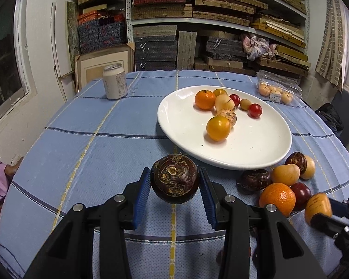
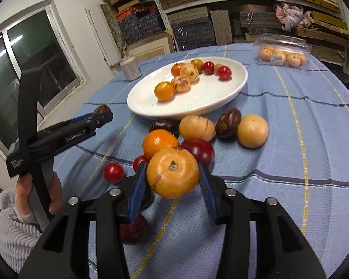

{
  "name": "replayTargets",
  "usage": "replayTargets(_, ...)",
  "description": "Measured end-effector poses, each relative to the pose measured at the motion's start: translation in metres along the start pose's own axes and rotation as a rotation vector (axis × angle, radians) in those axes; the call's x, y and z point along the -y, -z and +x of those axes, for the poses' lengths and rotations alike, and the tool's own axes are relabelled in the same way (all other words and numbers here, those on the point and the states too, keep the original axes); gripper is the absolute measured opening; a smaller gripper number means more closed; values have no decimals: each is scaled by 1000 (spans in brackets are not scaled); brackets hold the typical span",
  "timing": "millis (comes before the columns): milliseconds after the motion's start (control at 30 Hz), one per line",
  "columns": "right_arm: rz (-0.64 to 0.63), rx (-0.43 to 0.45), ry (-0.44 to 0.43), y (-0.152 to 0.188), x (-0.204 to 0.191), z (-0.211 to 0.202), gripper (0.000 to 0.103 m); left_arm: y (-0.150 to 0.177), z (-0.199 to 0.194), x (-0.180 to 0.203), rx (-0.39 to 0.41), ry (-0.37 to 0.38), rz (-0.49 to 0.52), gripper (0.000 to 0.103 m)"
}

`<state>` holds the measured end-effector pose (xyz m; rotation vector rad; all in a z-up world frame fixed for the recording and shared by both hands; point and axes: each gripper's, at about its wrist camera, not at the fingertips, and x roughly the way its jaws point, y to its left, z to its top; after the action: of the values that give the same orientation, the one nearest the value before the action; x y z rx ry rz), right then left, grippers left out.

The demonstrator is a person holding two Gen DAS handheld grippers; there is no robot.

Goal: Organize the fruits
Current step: 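Hold the brown fruit in left tool while right tool grasps a beige-orange gourd, then lower the beige-orange gourd onto the plate with right tool while left tool carries the brown fruit there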

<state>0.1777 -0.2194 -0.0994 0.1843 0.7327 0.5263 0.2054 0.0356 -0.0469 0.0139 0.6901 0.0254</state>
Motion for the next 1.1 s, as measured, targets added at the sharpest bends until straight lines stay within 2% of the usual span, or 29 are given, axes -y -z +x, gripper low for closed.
replayTargets(233, 55, 39, -6, -15, 12, -11, 44, -8, -2, 3, 17, 5, -3, 42)
replayTargets(433, 62, 67, -2, -57, 13, -6, 44, -32, 7, 17, 26, 6, 25, 42)
replayTargets(600, 37, 56, 25, -93, 8, 25, 44, -54, 21, 32, 40, 17, 43, 42)
replayTargets(800, 5, -2, 98, -107, 14, 76, 44, -65, 53, 39, 9, 41, 49, 42)
replayTargets(900, -7, -19, 102, -104, 19, 87, 44, -61, 57, 15, -13, 62, 1, 42)
replayTargets(967, 5, -26, 90, -103, 23, 88, 44, -53, 55, -18, -53, 29, -32, 42)
replayTargets(1033, 16, -26, 70, -102, 27, 87, 44, -44, 55, -51, -94, 15, -106, 40)
replayTargets(1100, 18, -21, 62, -103, 27, 85, 44, -33, 56, -85, -154, 71, -206, 39)
